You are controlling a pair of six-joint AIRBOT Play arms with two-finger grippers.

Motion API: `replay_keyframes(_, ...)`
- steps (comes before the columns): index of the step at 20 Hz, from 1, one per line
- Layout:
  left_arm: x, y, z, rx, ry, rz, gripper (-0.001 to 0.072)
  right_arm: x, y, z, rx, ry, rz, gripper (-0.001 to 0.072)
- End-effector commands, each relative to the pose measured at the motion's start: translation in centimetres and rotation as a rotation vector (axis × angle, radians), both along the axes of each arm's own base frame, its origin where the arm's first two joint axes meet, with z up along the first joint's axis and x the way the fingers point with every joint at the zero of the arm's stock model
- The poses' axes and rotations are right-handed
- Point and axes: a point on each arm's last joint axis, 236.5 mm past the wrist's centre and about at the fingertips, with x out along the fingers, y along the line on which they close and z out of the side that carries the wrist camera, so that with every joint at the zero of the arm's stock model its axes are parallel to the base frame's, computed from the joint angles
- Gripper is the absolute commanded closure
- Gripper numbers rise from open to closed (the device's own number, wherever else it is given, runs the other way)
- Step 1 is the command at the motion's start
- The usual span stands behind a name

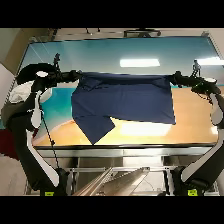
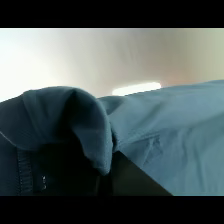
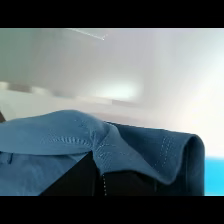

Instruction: Fold the shirts.

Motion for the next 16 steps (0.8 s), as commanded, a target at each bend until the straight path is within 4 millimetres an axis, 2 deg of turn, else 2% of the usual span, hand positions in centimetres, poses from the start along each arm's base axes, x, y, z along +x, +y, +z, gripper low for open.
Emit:
replay_keyframes(1,-0.9,-0.4,1.7,-0.030,0.006,-0.071,0.0415,-0.3,-0.1,1.1,-0.032,-0.020,0.027,0.0434)
replay_keyframes(3,-1.1,0.6,4.7,-0.066,0.014,-0.089,0.0407,-0.7,-1.3,2.7,-0.092,-0.022,0.047,0.0423)
replay_keyframes(5,-2.0,2.4,7.2,-0.082,0.056,-0.093,0.0408,-1.7,-3.2,3.5,-0.188,0.055,0.043,0.0423)
replay_keyframes(7,-3.7,5.0,9.1,-0.031,0.112,-0.052,0.0412,-4.1,-5.6,4.9,-0.351,0.127,0.067,0.0453)
replay_keyframes(8,-4.8,5.9,9.7,-0.004,0.127,-0.039,0.0412,-5.1,-6.3,6.0,-0.409,0.142,0.076,0.0484)
replay_keyframes(9,-6.2,6.5,10.0,0.025,0.146,-0.039,0.0413,-6.3,-6.9,7.2,-0.454,0.159,0.087,0.0482)
replay_keyframes(11,-10.4,6.9,9.4,0.096,0.241,-0.055,0.0413,-9.7,-6.7,8.8,-0.507,0.217,0.153,0.0482)
replay_keyframes(12,-12.6,6.9,8.6,0.127,0.291,-0.066,0.0413,-11.7,-6.8,8.5,-0.531,0.276,0.171,0.0483)
replay_keyframes(14,-17.6,6.2,6.1,0.161,0.394,-0.078,0.0413,-16.4,-7.0,7.1,-0.556,0.403,0.184,0.0482)
replay_keyframes(16,-21.6,5.3,3.7,0.154,0.475,-0.069,0.0413,-20.9,-6.6,5.3,-0.529,0.499,0.151,0.0480)
